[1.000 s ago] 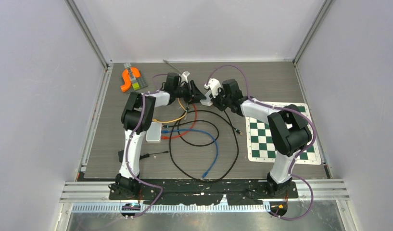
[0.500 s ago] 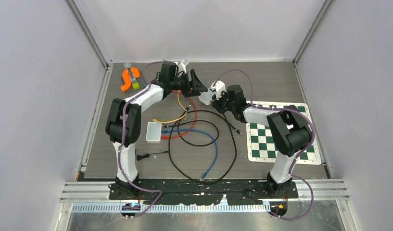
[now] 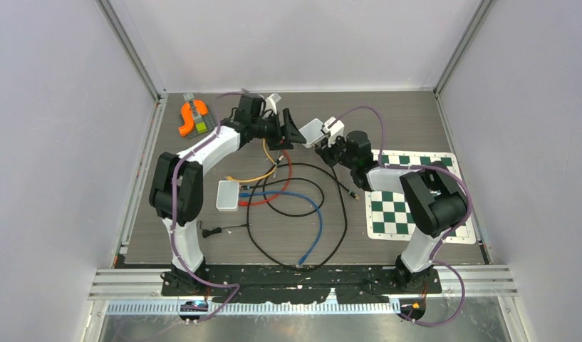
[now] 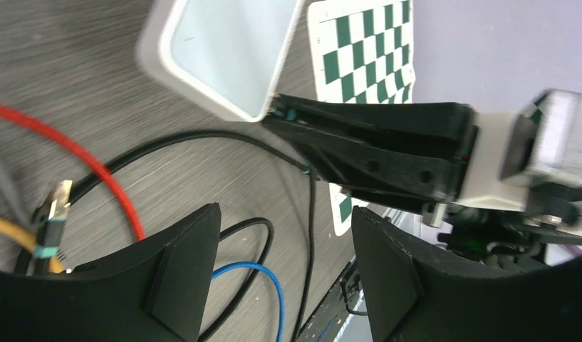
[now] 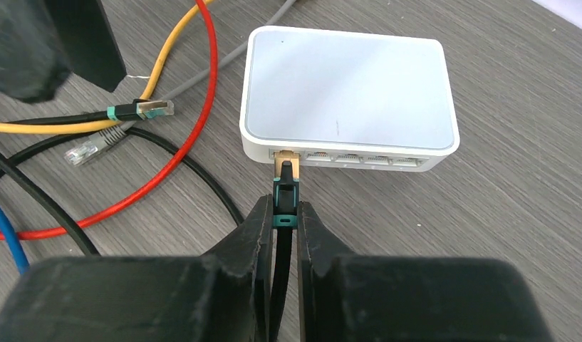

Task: Insert the plug into the switch port
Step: Insert the connector into the switch port.

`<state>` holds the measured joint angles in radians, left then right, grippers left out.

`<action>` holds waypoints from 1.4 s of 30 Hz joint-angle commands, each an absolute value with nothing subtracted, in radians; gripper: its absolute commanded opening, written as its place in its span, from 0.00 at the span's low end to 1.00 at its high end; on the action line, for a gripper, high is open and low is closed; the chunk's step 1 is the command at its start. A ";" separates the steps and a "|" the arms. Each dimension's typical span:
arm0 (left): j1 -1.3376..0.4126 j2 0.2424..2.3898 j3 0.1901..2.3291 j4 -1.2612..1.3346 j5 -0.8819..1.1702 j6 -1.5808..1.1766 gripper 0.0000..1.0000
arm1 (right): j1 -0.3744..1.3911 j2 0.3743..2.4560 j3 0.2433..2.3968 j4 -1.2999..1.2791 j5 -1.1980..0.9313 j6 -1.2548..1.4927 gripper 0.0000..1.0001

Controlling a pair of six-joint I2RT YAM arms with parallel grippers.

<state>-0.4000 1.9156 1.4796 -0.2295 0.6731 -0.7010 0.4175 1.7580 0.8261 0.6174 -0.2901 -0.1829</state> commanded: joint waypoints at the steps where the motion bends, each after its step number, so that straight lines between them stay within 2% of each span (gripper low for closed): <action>1: -0.376 1.834 1.429 -0.188 0.620 -0.733 0.71 | 0.416 1.662 0.807 0.768 -0.294 -0.155 0.05; 7: -0.367 1.859 1.433 -0.070 0.673 -0.836 0.73 | 0.416 1.587 0.742 0.852 -0.321 -0.105 0.05; 8: -0.365 1.864 1.430 -0.043 0.678 -0.856 0.77 | 0.416 1.571 0.735 0.856 -0.324 -0.102 0.05; 9: -0.365 1.868 1.421 0.002 0.685 -0.886 0.92 | 0.417 1.563 0.727 0.860 -0.331 -0.100 0.05; 10: -0.365 1.873 1.412 0.056 0.694 -0.918 0.99 | 0.417 1.551 0.724 0.861 -0.334 -0.099 0.05; 13: -0.366 1.898 1.405 0.145 0.705 -0.983 1.00 | 0.417 1.532 0.708 0.876 -0.348 -0.087 0.05; 17: -0.368 1.920 1.366 0.287 0.711 -1.058 0.95 | 0.419 1.508 0.697 0.882 -0.364 -0.076 0.05; 21: -0.373 1.951 1.355 0.402 0.750 -1.133 0.87 | 0.419 1.505 0.691 0.881 -0.378 -0.072 0.05; 24: -0.381 1.968 1.352 0.438 0.772 -1.152 0.76 | 0.419 1.506 0.687 0.893 -0.386 -0.057 0.05; 27: -0.390 1.978 1.327 0.486 0.776 -1.179 0.60 | 0.420 1.507 0.685 0.899 -0.386 -0.038 0.05; 28: -0.392 1.981 1.315 0.507 0.776 -1.193 0.54 | 0.420 1.508 0.686 0.897 -0.386 -0.032 0.05; 30: -0.393 1.985 1.294 0.548 0.776 -1.221 0.30 | 0.422 1.511 0.690 0.882 -0.385 -0.027 0.06; 32: -0.393 1.984 1.280 0.576 0.774 -1.243 0.08 | 0.422 1.506 0.698 0.831 -0.369 -0.027 0.10; 33: -0.393 1.982 1.277 0.579 0.773 -1.245 0.02 | 0.420 1.496 0.707 0.791 -0.358 -0.028 0.17; 38: -0.393 1.969 1.282 0.516 0.759 -1.203 0.00 | 0.411 1.438 0.823 0.377 -0.304 -0.025 0.43; 42: -0.393 1.960 1.278 0.501 0.748 -1.196 0.00 | 0.410 1.427 0.842 0.279 -0.348 -0.018 0.52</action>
